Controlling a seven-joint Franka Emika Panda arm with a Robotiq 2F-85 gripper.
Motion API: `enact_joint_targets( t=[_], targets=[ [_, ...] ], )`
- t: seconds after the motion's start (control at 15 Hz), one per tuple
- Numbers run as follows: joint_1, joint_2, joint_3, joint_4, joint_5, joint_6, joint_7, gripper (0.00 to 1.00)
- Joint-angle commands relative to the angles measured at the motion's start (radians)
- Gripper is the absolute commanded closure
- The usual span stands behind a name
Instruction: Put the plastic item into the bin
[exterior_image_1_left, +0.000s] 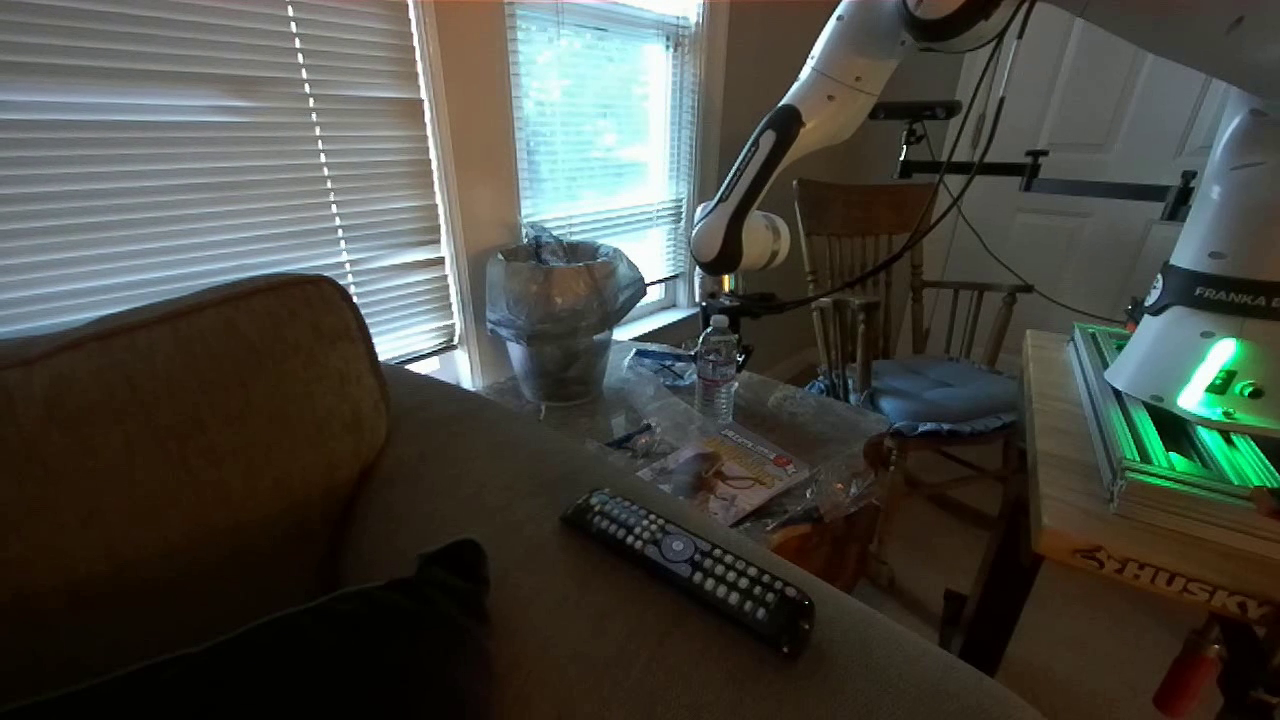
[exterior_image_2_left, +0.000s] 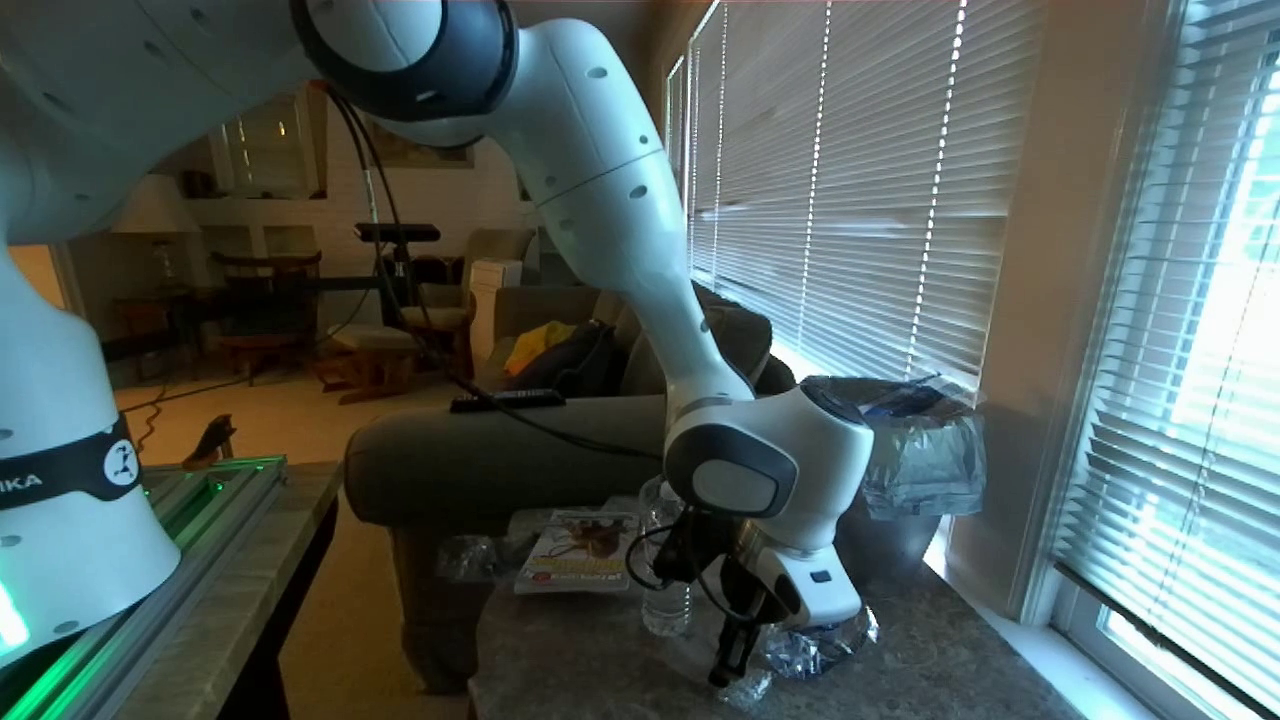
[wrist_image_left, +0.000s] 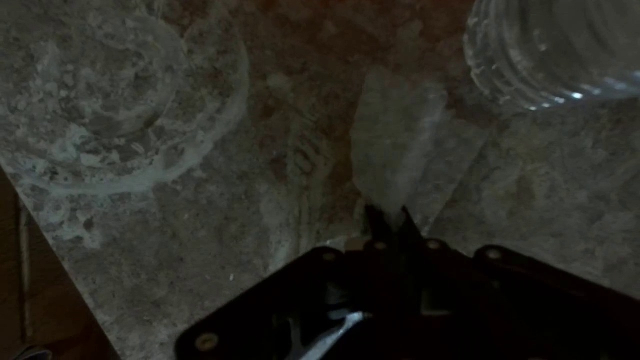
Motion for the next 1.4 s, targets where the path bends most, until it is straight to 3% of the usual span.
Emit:
enact_joint_targets(
  t=[0.0, 0.53, 1.33],
  targets=[
    [-0.008, -0.005, -0.005, -0.004, 0.014, 0.004, -0.025, 1.00],
    [-0.032, -0.179, -0.010, -0.108, 0.013, -0.020, -0.097, 0.99],
    [0.043, -0.584, 0.040, -0.273, 0.037, -0.169, -0.050, 0.99]
  ],
)
